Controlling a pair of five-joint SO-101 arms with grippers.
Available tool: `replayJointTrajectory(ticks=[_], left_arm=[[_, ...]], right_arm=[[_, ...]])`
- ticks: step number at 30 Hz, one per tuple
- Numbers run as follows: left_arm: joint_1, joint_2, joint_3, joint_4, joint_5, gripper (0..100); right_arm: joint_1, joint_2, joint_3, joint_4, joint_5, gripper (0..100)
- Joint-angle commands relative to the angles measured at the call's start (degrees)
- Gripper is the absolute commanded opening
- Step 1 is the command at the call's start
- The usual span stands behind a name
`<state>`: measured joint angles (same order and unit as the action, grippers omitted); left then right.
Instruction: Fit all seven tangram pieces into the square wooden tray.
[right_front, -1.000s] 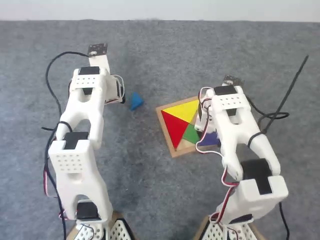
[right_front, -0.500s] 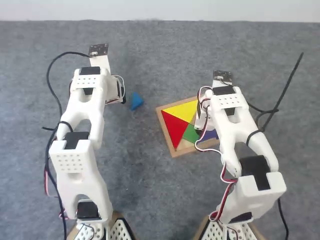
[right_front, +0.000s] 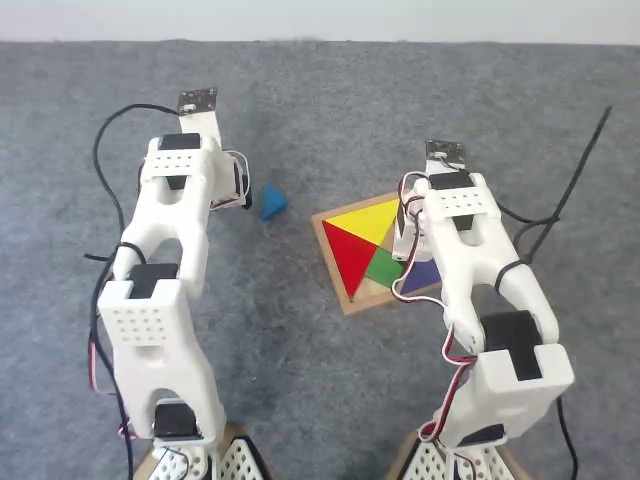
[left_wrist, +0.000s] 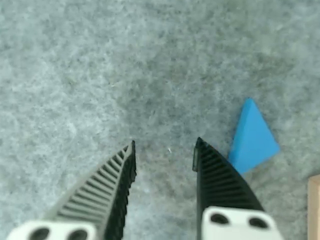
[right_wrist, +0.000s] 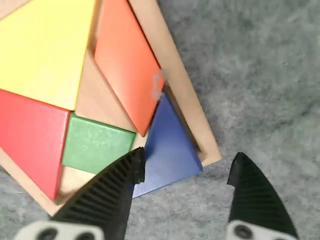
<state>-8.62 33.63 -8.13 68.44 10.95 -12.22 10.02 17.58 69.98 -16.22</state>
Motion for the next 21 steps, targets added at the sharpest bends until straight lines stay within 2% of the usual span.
replayJointTrajectory(ticks=[1,8,21], left_arm=[[-0.26,-2.99,-1.98,0.53,-0.18,18],[-0.18,-2.99,-1.98,0.53,-0.18,18],[-0.09,-2.99,-1.98,0.44,-0.18,18]], right_arm=[[0.04,-0.22,-2.46,-0.31,0.70,26.2],[4.44,-1.10,-2.11,1.45,0.79,26.2],[4.44,-3.38,-2.20,1.54,2.64,26.2]])
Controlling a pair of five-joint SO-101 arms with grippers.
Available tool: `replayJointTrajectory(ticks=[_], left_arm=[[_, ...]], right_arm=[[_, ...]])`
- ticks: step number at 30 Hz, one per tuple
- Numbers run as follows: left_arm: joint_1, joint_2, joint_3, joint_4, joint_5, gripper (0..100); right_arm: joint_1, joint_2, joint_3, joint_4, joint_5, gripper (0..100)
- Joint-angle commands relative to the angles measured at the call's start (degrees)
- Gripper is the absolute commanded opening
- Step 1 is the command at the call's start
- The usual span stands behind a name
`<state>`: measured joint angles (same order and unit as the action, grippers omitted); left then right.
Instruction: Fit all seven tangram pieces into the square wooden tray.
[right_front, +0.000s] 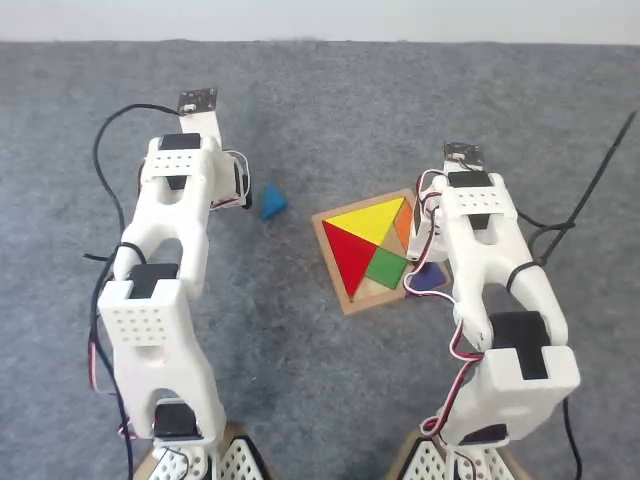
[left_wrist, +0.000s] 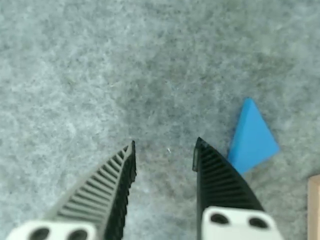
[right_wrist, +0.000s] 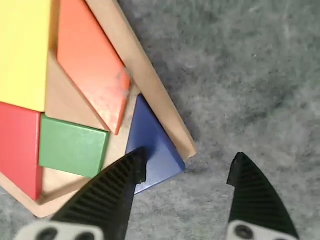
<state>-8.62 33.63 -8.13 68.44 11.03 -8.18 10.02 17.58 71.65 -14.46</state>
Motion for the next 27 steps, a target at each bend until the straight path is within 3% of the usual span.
replayJointTrajectory(ticks=[1,14,27], left_arm=[[0.00,-2.99,-1.98,0.44,-0.26,18],[-0.09,-2.99,-1.80,0.62,-0.26,18],[0.18,-2.81,-1.71,0.53,-0.26,18]], right_arm=[[0.31,-3.38,-2.20,-0.66,0.97,26.2],[-1.36,7.25,-5.98,-3.21,0.97,26.2],[0.75,0.40,-9.85,-3.21,-0.97,26.2]])
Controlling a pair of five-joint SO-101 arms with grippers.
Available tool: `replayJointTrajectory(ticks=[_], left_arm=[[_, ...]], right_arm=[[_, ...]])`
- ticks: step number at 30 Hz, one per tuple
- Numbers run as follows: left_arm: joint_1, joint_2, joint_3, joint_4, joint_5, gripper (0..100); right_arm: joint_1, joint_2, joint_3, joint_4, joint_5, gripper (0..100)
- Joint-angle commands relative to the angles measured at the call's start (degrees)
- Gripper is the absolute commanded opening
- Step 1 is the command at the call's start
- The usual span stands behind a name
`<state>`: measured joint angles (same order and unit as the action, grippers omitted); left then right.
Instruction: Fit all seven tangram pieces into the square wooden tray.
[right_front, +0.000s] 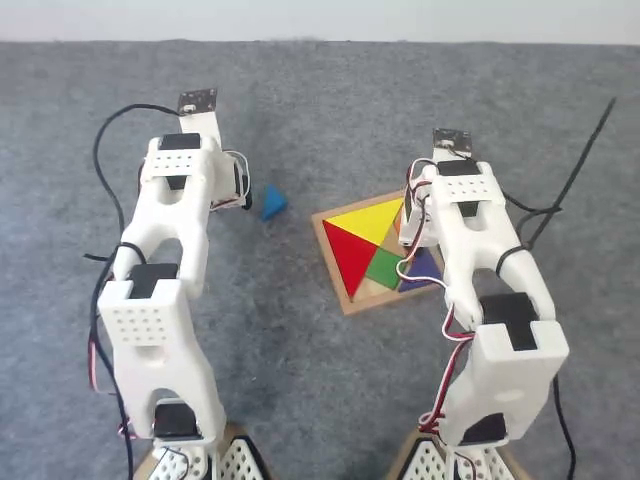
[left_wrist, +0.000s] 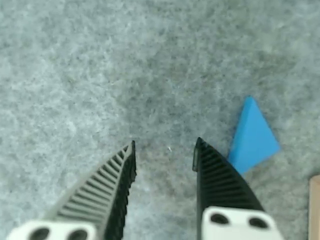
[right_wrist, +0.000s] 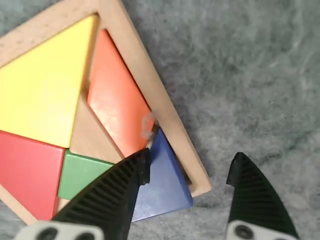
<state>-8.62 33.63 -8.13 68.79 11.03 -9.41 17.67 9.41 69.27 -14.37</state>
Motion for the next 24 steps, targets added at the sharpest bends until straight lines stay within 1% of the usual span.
replayJointTrajectory(ticks=[1,4,8,11,14,16,19,24], left_arm=[[0.26,-2.81,-1.71,0.00,-0.26,18],[0.26,-2.73,-1.71,0.00,-0.35,18],[0.26,-2.46,-1.71,0.00,-0.35,18],[0.26,-2.46,-1.71,0.09,-0.35,18],[0.26,-2.46,-1.71,0.26,-0.35,18],[0.26,-2.46,-1.71,0.26,-0.35,18],[0.26,-2.46,-1.71,0.35,-0.35,18],[0.18,-2.46,-1.63,0.35,-0.35,18]], right_arm=[[2.33,-9.89,-1.14,-0.84,-1.05,26.2],[2.77,-19.82,2.55,-0.84,-1.14,26.2],[2.77,-34.33,11.43,-2.68,-0.79,26.3],[2.77,-39.16,20.84,-4.97,0.97,26.3],[2.68,-37.41,27.87,-7.34,3.78,26.3],[2.86,-34.68,29.19,-8.84,4.31,26.3],[2.59,-28.88,28.66,-8.84,5.98,26.3],[2.86,-19.91,23.82,-8.84,6.51,26.3]])
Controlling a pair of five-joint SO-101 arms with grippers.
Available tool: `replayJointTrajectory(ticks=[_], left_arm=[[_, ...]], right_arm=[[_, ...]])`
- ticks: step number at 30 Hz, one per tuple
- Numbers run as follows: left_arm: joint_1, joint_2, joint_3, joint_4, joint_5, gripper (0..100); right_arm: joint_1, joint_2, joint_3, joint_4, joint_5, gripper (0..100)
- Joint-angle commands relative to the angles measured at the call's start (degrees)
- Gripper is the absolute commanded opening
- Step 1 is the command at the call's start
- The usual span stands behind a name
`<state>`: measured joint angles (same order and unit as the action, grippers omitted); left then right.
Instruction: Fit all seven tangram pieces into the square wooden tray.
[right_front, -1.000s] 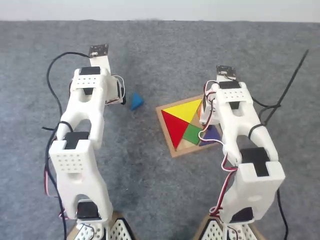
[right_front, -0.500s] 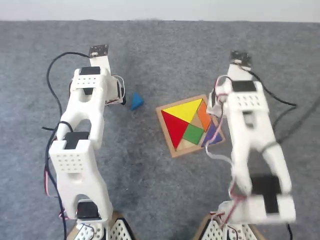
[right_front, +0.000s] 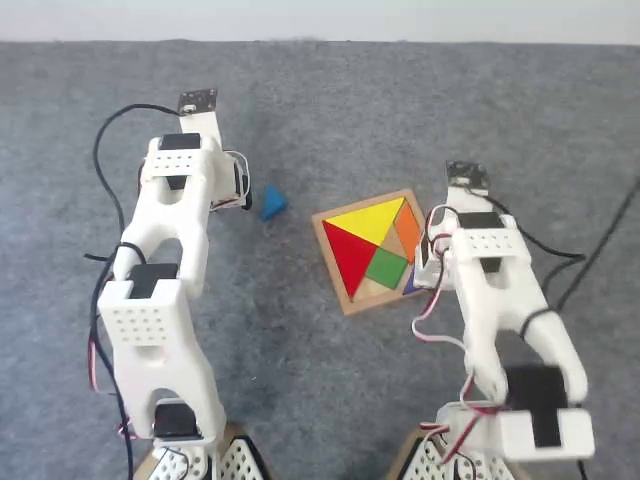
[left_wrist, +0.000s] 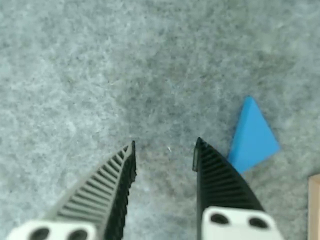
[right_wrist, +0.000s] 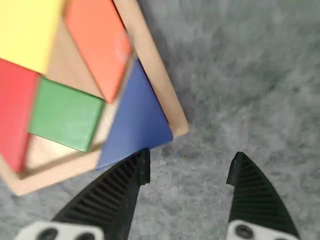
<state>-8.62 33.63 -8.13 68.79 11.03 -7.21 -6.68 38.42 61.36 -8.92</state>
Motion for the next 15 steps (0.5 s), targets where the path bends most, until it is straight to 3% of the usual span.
replayJointTrajectory(ticks=[1,15], left_arm=[[0.18,-2.46,-1.63,0.35,-0.35,18],[0.26,-2.90,-1.63,0.35,-0.35,18]], right_arm=[[0.66,5.58,-5.98,-0.92,1.05,26.3],[0.31,8.22,-10.55,-1.01,0.79,26.3]])
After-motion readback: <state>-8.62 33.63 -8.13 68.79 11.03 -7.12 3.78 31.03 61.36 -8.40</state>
